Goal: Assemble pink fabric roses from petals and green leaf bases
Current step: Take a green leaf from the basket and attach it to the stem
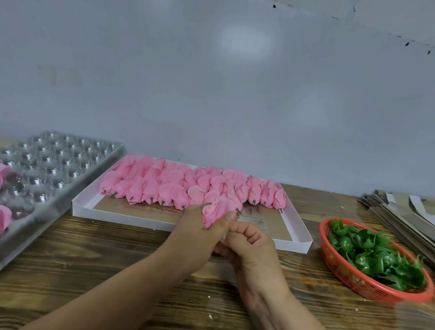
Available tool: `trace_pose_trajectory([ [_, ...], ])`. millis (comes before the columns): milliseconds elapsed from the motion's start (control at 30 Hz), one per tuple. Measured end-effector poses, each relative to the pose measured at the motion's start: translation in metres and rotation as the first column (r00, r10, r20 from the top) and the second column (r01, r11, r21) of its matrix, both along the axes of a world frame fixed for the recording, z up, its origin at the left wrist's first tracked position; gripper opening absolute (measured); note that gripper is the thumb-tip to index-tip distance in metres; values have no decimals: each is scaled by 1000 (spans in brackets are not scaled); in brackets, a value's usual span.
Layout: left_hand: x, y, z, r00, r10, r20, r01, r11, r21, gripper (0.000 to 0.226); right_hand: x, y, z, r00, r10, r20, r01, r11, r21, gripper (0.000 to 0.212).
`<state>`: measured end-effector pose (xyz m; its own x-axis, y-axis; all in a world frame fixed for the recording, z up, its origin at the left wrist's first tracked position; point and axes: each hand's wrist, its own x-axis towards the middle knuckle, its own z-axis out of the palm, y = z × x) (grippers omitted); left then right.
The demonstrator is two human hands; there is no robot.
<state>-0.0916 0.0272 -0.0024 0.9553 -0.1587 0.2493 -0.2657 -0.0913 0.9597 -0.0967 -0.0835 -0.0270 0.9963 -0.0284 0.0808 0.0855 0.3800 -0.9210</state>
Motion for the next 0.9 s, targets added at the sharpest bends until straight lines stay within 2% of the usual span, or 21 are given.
trace_pose_trajectory([
  [133,4,8,3,998,60,-4,-59,997,58,20,2,-4,2,1000,-5,26,6,1000,-29,15],
  [200,10,14,4,996,56,-63,-49,992,113,33,3,-6,1,999,-15,30,17,998,-53,12],
  [333,14,24,8,996,34,-88,-16,979,201,28,0,-4,-1,998,-5,62,11,994,-108,13],
  [500,8,41,6,991,-10,-135,35,982,186,11,-7,2,-2,991,32,134,1,972,-236,18],
  [600,5,49,2,990,-26,-142,54,979,196,13,-7,4,-7,989,67,130,-27,957,-289,18],
  [700,2,55,-1,989,-21,-145,52,974,219,20,-8,6,-7,985,135,107,-96,946,-310,36],
  [767,4,63,1,989,40,-139,-2,964,265,15,-7,4,-7,989,114,89,-80,944,-319,41],
  [833,9,78,5,981,163,-107,-120,936,332,2,-7,3,-8,993,92,73,-60,933,-355,33],
  [900,16,102,11,952,301,-54,-256,880,400,15,-8,2,-11,991,121,64,-82,900,-428,23],
])
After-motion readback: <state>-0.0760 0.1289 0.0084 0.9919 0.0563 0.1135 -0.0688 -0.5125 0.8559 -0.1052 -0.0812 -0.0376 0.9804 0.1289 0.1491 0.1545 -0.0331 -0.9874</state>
